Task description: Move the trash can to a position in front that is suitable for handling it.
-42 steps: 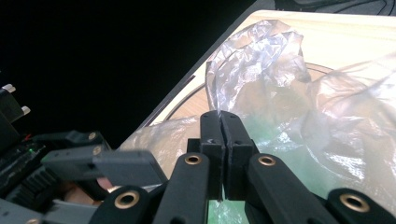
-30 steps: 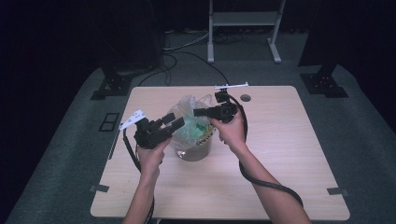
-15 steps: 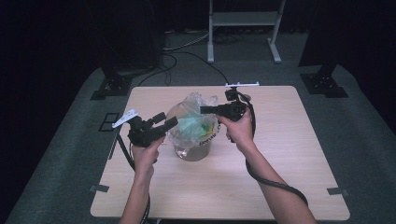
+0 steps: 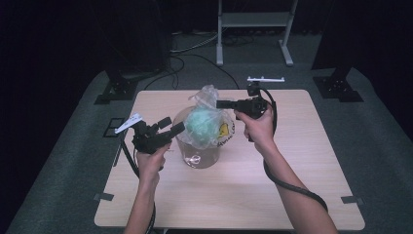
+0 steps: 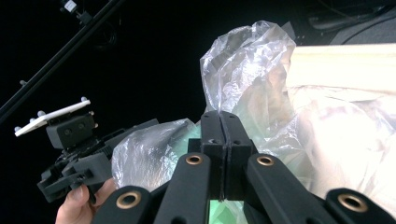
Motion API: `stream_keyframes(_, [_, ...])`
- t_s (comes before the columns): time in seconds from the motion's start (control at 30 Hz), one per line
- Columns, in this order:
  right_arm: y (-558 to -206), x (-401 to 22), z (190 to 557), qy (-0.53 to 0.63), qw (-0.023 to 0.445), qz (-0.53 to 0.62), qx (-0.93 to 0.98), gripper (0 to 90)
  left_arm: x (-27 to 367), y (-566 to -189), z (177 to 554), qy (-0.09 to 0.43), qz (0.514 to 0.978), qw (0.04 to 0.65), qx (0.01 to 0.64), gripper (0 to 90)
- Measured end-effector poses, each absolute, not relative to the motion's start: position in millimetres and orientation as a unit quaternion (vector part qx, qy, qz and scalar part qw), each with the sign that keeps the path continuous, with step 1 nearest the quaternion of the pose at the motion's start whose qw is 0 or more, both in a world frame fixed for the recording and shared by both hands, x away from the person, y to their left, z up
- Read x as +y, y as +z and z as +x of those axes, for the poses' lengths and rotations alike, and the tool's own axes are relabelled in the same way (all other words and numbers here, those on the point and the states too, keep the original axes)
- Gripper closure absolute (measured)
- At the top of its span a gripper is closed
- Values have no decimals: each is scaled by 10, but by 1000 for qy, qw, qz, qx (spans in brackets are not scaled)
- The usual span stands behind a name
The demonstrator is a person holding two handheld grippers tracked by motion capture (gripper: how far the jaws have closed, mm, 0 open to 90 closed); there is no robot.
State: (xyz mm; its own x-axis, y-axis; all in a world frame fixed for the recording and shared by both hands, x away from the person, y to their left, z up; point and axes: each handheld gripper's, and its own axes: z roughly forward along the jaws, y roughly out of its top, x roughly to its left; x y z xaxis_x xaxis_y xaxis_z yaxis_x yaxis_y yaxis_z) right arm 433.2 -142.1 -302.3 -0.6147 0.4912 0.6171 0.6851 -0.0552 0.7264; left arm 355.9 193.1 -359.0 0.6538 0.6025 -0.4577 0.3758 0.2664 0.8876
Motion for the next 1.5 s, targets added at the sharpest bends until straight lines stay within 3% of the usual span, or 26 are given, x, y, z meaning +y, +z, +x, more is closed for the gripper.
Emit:
stream_keyframes(0.67, [-2728,-1673,4259,-618,69,-425,-658,900,1956,-3537,3522,83,597,690,400,112])
stream_keyframes(1.03, [-2564,-1852,4215,-630,56,-425,-648,900,1940,-3531,3522,83,598,687,405,75])
stream_keyframes(1.1, [-2537,-1891,4201,-631,54,-425,-646,900,1939,-3524,3514,89,600,681,410,24])
stream_keyframes(1.5, [-2432,-2286,4148,-641,36,-439,-628,900,1918,-3547,3512,88,609,673,410,10])
